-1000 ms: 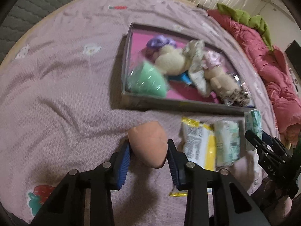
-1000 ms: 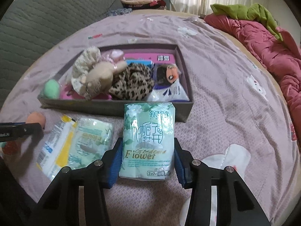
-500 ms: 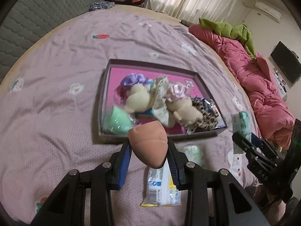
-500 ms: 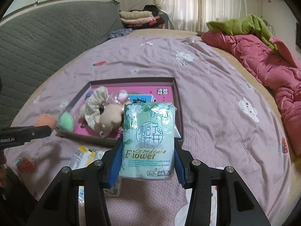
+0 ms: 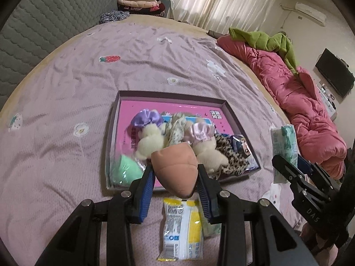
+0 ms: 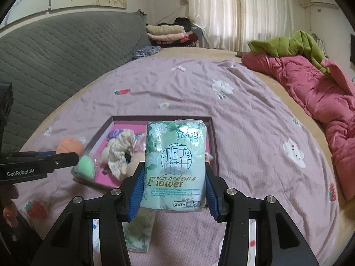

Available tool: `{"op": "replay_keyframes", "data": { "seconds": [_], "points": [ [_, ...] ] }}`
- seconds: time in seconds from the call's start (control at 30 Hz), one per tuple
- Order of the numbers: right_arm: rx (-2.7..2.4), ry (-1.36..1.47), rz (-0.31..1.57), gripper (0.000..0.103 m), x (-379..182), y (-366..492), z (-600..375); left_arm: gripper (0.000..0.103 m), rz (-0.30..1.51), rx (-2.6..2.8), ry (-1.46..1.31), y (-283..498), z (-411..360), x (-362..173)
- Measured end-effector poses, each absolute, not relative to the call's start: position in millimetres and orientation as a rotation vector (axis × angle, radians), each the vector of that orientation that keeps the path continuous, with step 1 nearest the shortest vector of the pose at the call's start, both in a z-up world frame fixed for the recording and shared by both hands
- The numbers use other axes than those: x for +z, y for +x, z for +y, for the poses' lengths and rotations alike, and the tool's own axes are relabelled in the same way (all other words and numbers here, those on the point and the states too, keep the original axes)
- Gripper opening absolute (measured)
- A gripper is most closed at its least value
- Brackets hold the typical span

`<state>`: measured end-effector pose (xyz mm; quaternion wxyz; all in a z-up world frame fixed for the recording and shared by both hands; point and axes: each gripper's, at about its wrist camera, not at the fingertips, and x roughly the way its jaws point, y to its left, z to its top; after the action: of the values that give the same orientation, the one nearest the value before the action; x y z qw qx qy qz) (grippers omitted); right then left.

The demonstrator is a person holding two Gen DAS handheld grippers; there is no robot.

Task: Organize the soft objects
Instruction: 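Carry the sponge with the left gripper while the right gripper carries the tissue pack over the box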

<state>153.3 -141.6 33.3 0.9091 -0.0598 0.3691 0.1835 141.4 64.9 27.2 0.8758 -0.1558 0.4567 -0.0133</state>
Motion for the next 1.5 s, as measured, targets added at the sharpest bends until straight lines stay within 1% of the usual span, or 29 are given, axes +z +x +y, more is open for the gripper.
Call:
{"op": "replay_keyframes", "data": {
  "seconds": [0.47, 0.73, 1.13, 1.5],
  "points": [
    [0.401, -0.138, 0.718, 0.050, 47, 175, -124, 0.038, 0.915, -0.023, -0.307, 166, 64, 44],
    [0.405, -0.146, 0.720, 0.050, 45, 185, -117, 0.038, 0.922, -0.005, -0.309, 177, 70, 40],
    [0.392, -0.134, 0.744, 0.050, 35, 198, -123, 0.038, 0.968, -0.001, -0.306, 187, 69, 18],
    [0.386, -0.134, 0.796, 0.050, 11, 211, -121, 0.038, 1.016, 0.001, -0.304, 194, 67, -6]
  ]
}}
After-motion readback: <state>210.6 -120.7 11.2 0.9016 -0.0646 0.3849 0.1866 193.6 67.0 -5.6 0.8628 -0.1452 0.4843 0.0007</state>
